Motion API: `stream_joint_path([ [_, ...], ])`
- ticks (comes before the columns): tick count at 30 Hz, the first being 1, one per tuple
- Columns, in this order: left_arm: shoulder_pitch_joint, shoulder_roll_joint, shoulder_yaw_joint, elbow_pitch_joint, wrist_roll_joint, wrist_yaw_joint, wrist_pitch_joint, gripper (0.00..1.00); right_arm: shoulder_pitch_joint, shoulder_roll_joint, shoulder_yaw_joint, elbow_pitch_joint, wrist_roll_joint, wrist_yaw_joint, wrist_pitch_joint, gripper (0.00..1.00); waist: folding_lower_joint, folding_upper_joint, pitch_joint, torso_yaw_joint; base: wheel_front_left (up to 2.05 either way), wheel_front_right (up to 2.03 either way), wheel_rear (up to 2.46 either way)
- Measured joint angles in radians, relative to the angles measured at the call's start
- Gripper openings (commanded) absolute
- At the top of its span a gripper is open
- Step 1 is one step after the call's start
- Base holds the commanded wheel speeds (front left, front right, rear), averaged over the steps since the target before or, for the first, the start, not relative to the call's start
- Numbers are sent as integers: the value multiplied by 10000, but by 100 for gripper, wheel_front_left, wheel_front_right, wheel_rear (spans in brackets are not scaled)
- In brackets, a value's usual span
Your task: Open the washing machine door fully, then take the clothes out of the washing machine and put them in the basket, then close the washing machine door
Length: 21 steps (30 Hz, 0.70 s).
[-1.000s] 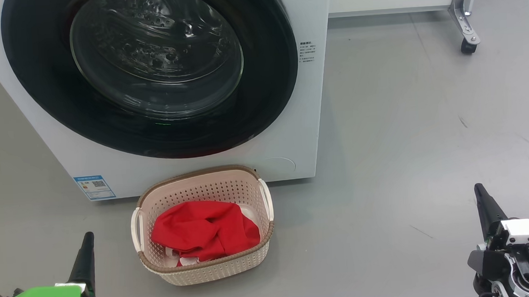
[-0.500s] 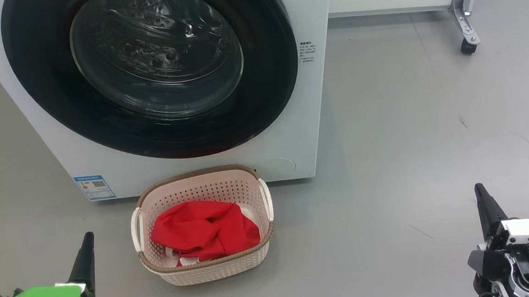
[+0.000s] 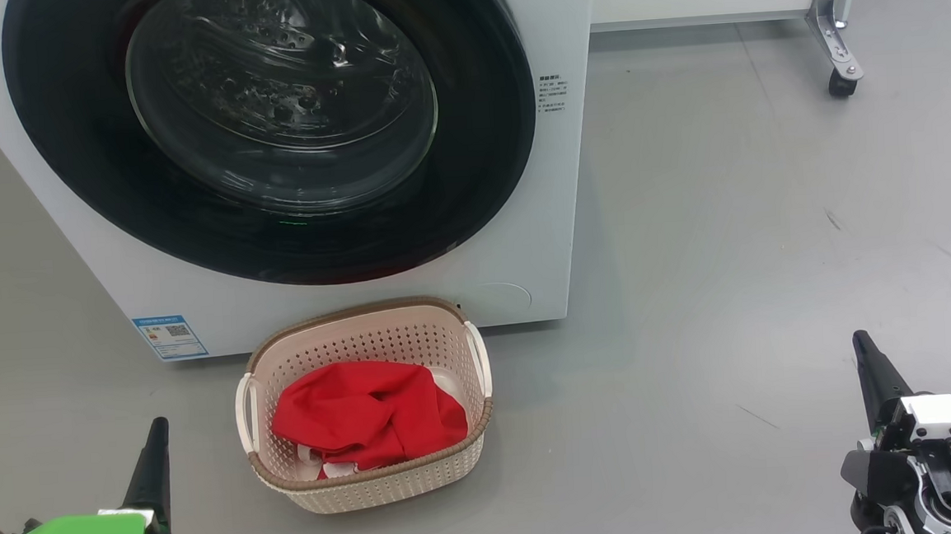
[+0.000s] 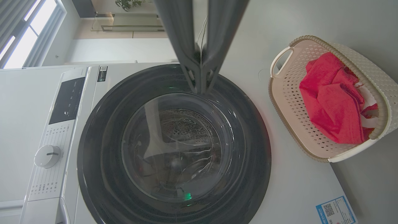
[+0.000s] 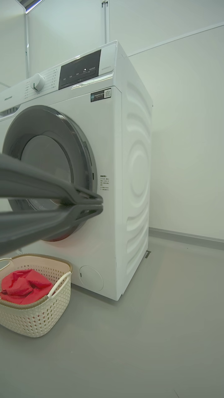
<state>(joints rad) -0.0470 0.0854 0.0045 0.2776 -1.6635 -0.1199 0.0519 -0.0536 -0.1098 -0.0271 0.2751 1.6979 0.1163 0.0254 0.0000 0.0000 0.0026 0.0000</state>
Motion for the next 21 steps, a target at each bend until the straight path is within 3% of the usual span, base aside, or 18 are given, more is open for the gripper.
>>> stream_joint_path([
  [21,-3,-2,23,8,0,0,2,0,-5,10,-29,17,0,54,2,0,0,0,0,0,0,0,0],
])
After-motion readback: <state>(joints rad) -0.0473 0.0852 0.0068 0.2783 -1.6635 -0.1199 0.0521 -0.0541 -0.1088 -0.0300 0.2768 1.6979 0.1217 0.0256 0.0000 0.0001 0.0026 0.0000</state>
